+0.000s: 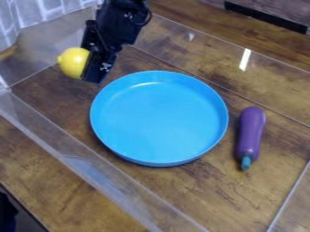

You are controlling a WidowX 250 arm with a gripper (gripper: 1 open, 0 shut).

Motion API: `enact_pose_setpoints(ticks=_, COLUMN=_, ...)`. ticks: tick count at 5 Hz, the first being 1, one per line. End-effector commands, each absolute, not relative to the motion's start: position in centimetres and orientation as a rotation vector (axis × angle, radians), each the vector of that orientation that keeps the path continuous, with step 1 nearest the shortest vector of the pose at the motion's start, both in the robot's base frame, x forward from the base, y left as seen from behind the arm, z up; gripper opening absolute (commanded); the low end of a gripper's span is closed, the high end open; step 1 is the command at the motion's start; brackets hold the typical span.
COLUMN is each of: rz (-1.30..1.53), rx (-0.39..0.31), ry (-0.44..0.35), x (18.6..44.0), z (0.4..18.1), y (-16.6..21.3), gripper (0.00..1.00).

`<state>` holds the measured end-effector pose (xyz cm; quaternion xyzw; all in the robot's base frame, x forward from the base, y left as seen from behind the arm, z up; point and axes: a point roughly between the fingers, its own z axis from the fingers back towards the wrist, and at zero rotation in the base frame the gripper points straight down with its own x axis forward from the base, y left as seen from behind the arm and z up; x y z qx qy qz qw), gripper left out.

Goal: Put the lemon on the blue tray

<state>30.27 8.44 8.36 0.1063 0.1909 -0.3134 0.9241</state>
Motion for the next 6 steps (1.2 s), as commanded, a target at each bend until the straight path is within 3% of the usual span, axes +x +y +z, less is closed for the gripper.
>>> enact_pose_setpoints(ticks=1, rz=-0.644, rx=0.257, ry=0.32, x=31.1, z=10.4, y=8.2, gripper=0.0)
enact_pose_setpoints(ticks=6, rz=-0.644, rx=0.243, ry=0.335, x=31.3, z=8.7, y=8.4, gripper=0.0)
